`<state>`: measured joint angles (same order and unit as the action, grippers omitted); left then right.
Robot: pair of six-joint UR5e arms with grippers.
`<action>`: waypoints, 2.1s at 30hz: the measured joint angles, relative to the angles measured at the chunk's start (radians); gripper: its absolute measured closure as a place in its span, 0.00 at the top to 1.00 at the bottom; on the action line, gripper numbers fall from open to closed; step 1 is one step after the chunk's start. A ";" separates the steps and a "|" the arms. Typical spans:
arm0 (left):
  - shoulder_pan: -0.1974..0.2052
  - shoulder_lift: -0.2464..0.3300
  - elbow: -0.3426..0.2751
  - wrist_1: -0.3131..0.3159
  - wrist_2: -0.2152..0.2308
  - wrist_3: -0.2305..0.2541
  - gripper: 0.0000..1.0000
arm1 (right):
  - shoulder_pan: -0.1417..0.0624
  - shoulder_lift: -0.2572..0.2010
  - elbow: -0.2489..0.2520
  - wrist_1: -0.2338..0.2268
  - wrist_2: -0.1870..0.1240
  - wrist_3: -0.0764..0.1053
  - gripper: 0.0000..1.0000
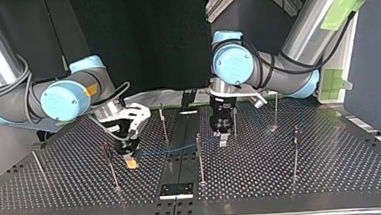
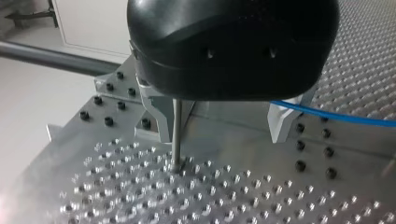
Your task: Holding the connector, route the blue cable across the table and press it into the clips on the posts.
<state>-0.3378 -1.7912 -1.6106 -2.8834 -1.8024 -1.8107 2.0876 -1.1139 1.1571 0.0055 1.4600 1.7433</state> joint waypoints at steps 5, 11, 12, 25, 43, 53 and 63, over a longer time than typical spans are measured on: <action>-0.016 0.040 -0.040 0.003 0.001 0.001 1.00 | 0.000 -0.018 0.002 0.001 0.000 0.000 0.00; -0.033 0.094 -0.094 0.011 0.001 0.000 1.00 | 0.001 -0.022 0.002 0.005 0.001 0.000 0.00; -0.036 0.104 -0.104 0.011 0.001 0.001 1.00 | 0.001 -0.022 0.002 0.006 0.001 0.000 0.00; -0.092 0.207 -0.173 -0.003 -0.009 0.045 1.00 | -0.003 -0.034 0.019 0.022 0.013 -0.010 0.00; -0.245 0.125 -0.054 -0.020 -0.156 0.099 1.00 | -0.006 -0.046 0.039 0.025 0.020 -0.019 0.00; -0.318 0.045 0.031 -0.052 -0.242 0.116 1.00 | -0.008 -0.048 0.041 0.023 0.021 -0.019 0.00; -0.303 -0.024 0.115 -0.089 -0.292 0.127 1.00 | -0.008 -0.049 0.040 0.023 0.022 -0.019 0.00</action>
<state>-0.6406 -1.8152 -1.4952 -2.9727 -2.0946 -1.6833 2.0794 -1.1633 1.1974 0.0288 1.4818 1.7245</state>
